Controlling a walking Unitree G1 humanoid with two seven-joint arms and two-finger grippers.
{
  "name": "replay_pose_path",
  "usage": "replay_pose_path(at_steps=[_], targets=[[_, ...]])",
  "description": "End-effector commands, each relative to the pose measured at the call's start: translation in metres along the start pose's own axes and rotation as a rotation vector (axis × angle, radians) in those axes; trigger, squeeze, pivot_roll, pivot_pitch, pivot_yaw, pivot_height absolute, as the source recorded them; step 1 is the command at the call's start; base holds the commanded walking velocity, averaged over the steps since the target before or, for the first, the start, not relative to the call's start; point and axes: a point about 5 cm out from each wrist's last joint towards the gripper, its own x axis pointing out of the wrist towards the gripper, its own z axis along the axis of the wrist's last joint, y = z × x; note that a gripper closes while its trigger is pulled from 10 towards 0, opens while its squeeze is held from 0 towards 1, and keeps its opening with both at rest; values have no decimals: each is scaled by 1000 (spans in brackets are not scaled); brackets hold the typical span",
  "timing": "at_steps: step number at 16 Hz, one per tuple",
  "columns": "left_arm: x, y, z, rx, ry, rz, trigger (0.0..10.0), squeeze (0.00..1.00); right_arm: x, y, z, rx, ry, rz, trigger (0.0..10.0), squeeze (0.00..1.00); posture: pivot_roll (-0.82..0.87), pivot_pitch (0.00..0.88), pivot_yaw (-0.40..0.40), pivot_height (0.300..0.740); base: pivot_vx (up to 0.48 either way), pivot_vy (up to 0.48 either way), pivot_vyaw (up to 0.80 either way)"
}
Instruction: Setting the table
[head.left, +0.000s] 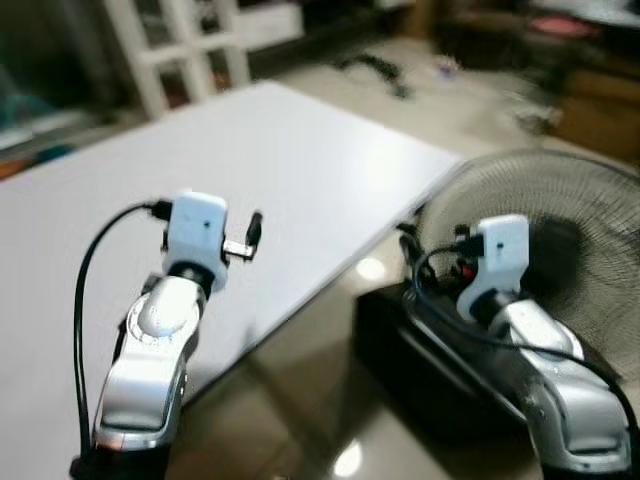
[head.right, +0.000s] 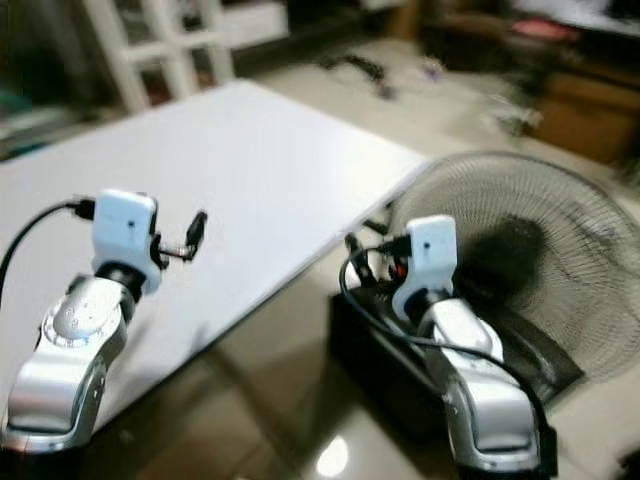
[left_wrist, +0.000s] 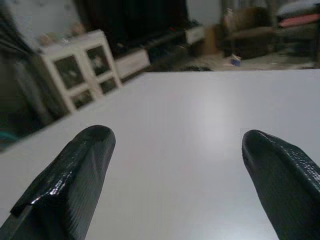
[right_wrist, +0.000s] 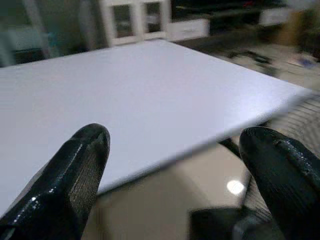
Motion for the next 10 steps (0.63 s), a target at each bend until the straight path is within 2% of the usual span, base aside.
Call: replay_pose_path(at_steps=[1, 4, 7, 10], targets=[[-1, 0, 0, 18, 0, -8, 10000, 0, 4, 8, 4, 5, -16, 61, 10000, 0, -11, 0, -9, 740, 0, 0, 800], [-2, 3, 0, -1, -23, -2, 10000, 0, 5, 11, 4, 33, -39, 32, 10000, 0, -22, 0, -4, 740, 0, 0, 800], [-5, -7, 0, 13, -18, -53, 10000, 0, 2, 4, 2, 115, -67, -76, 10000, 0, -2, 0, 5, 740, 0, 0, 800], [-9, 4, -14, -41, 41, 12, 10000, 0, 1, -4, 0, 94, -65, -162, 10000, 0, -26, 0, 11, 740, 0, 0, 800]])
